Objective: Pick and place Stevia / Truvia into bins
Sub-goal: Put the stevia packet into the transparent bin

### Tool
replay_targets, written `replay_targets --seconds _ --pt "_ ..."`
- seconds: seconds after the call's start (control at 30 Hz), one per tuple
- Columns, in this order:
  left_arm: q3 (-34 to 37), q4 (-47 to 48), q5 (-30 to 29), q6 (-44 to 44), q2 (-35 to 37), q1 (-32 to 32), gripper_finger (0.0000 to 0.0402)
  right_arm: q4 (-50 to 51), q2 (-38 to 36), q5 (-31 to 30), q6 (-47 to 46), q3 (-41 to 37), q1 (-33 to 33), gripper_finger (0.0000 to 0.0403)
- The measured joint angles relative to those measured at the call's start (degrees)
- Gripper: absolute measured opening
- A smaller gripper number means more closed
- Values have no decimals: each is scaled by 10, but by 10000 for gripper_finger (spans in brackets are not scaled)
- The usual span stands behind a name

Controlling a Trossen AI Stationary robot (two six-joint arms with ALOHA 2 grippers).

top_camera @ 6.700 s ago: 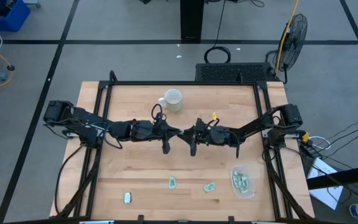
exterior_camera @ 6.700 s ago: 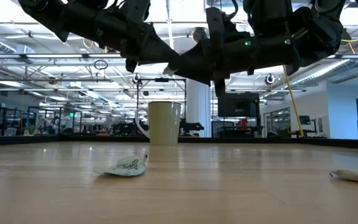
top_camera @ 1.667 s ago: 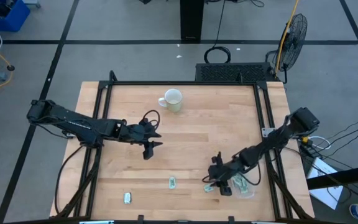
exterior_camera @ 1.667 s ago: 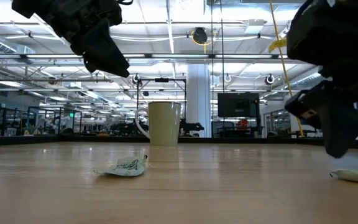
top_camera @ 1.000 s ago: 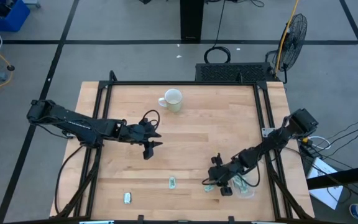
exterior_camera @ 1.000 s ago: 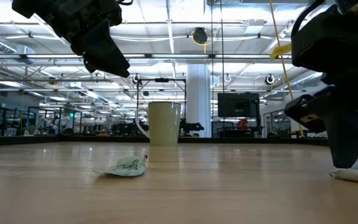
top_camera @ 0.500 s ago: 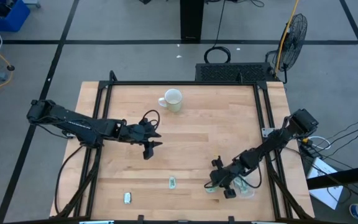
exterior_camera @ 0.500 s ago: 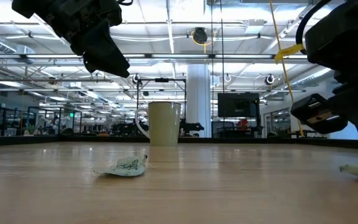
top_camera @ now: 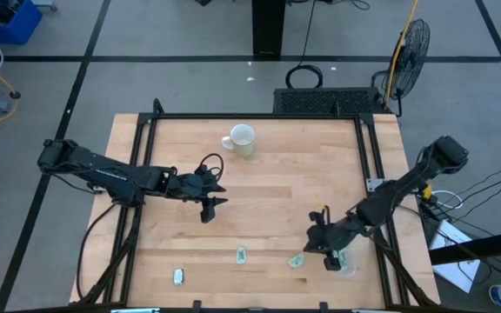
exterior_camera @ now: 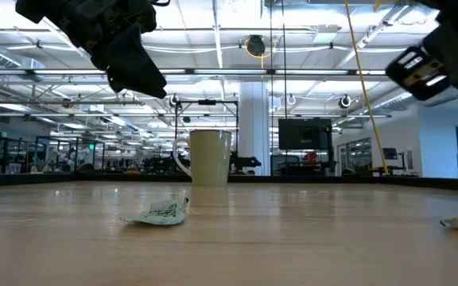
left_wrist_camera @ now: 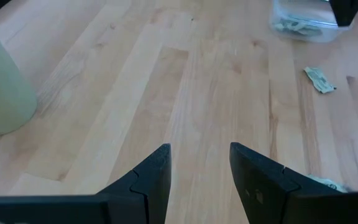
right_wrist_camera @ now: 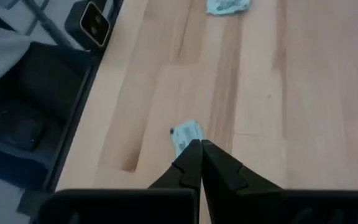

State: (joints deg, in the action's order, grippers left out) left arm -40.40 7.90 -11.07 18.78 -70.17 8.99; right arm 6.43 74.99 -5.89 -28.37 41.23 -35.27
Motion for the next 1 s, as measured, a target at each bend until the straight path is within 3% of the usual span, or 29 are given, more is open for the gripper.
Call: replay_targets --seconds 0.17,0.43,0.63,1.0 --pt "0 0 0 -6 0 0 170 -26 19 -57 6 0 -9 8" --pt "0 -3 0 -6 0 0 170 -159 131 29 35 0 30 81" --pt "0 -4 0 -5 0 0 170 -248 179 30 122 0 14 123" --pt "0 -4 0 -6 0 0 170 -235 234 49 110 0 3 129"
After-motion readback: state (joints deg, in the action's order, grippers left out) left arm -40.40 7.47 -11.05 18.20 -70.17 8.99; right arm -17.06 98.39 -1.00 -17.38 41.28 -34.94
